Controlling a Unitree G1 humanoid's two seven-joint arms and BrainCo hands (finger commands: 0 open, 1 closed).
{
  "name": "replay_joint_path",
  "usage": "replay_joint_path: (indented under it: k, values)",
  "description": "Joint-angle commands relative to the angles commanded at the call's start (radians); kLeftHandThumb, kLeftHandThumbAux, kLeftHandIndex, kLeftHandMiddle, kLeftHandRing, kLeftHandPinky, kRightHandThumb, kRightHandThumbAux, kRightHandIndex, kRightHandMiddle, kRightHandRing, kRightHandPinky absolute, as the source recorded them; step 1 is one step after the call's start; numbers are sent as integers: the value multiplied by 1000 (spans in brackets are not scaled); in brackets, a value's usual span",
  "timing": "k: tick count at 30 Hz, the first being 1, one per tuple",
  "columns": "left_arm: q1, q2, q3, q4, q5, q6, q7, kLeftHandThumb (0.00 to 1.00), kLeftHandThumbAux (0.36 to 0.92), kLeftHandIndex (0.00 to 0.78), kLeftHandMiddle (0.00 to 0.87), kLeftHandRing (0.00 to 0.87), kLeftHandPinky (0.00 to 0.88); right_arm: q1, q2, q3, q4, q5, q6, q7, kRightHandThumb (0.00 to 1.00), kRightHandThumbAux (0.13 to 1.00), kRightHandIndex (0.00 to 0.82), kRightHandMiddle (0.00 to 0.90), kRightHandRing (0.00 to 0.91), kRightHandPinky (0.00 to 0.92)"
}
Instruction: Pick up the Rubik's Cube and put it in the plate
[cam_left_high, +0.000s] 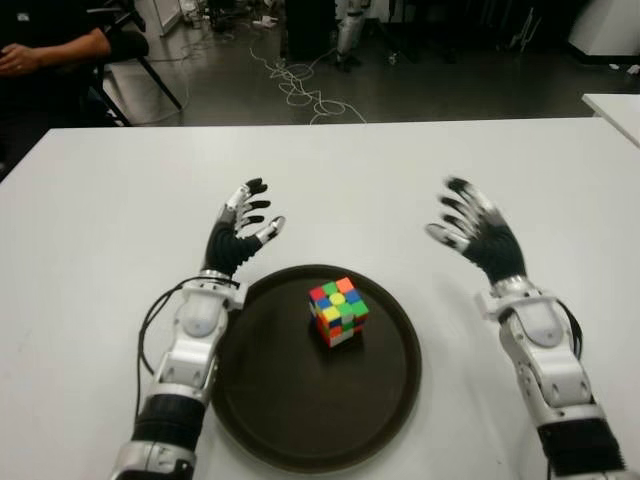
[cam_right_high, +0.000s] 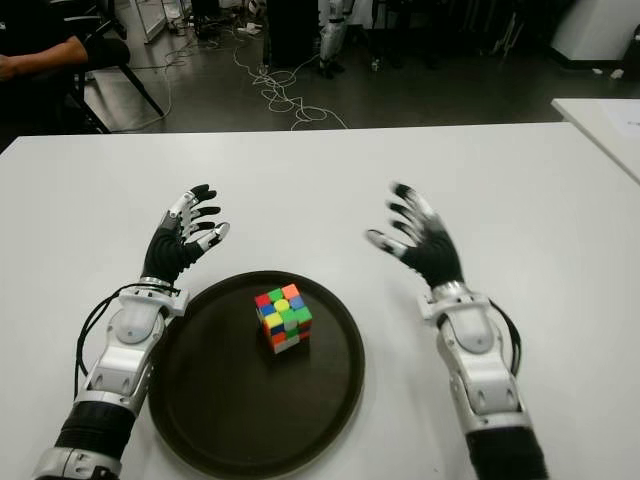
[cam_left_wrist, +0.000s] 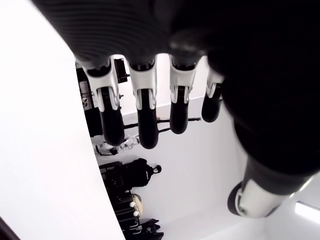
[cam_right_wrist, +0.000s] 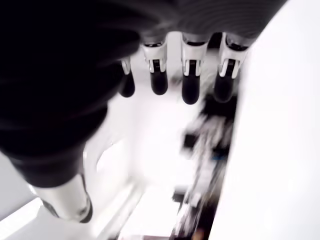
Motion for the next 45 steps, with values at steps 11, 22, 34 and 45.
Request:
replay_joint_path:
  k: [11,22,34,45]
  values:
    - [2,4,5,-10,-21,2,-28,140,707,122,171,165,154,-28,32,-17,81,-83,-58,-46,148,742,19,90,91,85]
    - [6,6,11,-22,-25,6,-33,113,733,114,156,141,126,-26,30,-6,47,-99,-21,0,121,749,23,100,89,90]
    - [5,12,11,-23,-14,12,-31,125,742,121,173,157,141,-45,23,-20,76,-110,-19,27,72,772,24,104,94,90]
    - [2,15,10,-15,-10,3,-32,116,756,115,163,152,138,-51,30,-28,93,-111,-40,35,56,787,25,103,92,87]
